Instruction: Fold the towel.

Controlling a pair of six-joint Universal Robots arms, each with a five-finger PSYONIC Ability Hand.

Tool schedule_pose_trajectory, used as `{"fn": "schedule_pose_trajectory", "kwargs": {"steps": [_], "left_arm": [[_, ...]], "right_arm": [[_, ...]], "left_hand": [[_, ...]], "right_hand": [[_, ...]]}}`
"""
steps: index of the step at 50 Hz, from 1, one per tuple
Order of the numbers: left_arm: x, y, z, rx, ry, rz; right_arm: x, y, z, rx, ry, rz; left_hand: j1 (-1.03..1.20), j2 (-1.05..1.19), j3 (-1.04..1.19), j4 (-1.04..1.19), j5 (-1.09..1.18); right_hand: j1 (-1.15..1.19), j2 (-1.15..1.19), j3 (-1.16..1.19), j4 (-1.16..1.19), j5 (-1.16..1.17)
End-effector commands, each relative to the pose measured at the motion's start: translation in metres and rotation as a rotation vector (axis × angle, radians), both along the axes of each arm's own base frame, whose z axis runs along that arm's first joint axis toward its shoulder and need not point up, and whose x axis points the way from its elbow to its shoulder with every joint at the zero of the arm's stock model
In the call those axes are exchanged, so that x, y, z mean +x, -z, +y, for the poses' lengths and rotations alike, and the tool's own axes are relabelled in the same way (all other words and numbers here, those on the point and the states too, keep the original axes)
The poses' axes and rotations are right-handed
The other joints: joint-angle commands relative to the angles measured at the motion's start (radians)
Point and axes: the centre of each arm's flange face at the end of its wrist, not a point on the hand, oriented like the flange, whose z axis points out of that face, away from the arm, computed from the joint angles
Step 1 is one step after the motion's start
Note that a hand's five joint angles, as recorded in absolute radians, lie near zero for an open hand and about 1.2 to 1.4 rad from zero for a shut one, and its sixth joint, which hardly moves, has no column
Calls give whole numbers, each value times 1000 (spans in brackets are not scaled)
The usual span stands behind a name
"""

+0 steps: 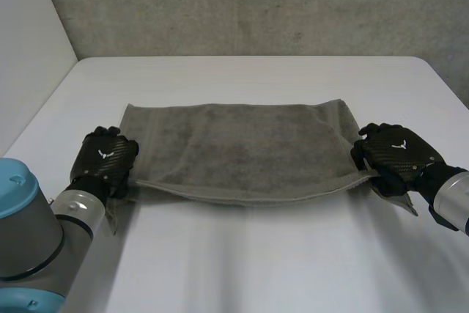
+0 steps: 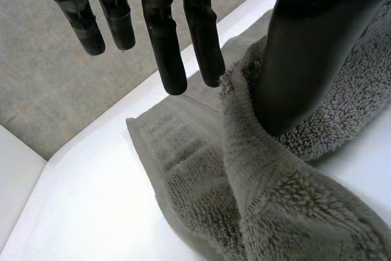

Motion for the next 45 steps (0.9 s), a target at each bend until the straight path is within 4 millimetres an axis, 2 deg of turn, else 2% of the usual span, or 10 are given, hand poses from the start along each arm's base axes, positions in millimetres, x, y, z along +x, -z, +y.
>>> {"fn": "schedule_pose_trajectory", "kwargs": {"steps": [1, 4, 6, 8, 10, 12, 20, 35, 40, 45], "left_arm": [[0, 2, 5, -3, 18, -51], [1, -2, 7, -30, 34, -112], [-1, -12, 11, -65, 63, -163], [-1, -22, 13, -95, 77, -176], [-2, -33, 14, -123, 90, -173], [-2, -57, 19, -178, 113, -154], [6, -100, 29, -236, 127, -136], [24, -95, 34, -91, 192, -132], [27, -89, 20, -67, 207, -120], [19, -64, -20, 9, 231, -129]], "right_arm": [[-2, -1, -1, 1, 8, -2], [-3, -2, -1, 14, 12, -3], [-3, -5, -1, 17, 9, -8], [-3, -8, 0, 21, 9, -10], [-3, -34, 3, -25, 10, -17], [-2, -43, 6, -40, 11, -18], [-2, -84, 20, -90, 7, -16], [0, -95, 36, -11, -77, 63], [-5, -81, 22, 9, -96, 117], [-5, -62, -13, 46, -113, 137]], "left_hand": [[16, 10, -51, -59, 17], [234, 227, -51, -59, 234], [555, 549, -51, -59, 556], [556, 550, -51, -59, 557], [556, 550, -51, -59, 557], [556, 550, -51, -59, 557], [556, 550, -51, -59, 557], [556, 550, -51, -59, 557], [556, 550, -51, -59, 557], [556, 550, -51, -59, 557]], "right_hand": [[79, 83, -43, -76, 58], [79, 83, -43, -76, 58], [79, 83, -43, -76, 58], [79, 83, -43, -76, 58], [79, 83, -43, -76, 58], [79, 83, -43, -76, 58], [79, 83, -43, -76, 58], [79, 83, -43, -76, 58], [79, 83, -43, -76, 58], [79, 83, -43, -76, 58]]}}
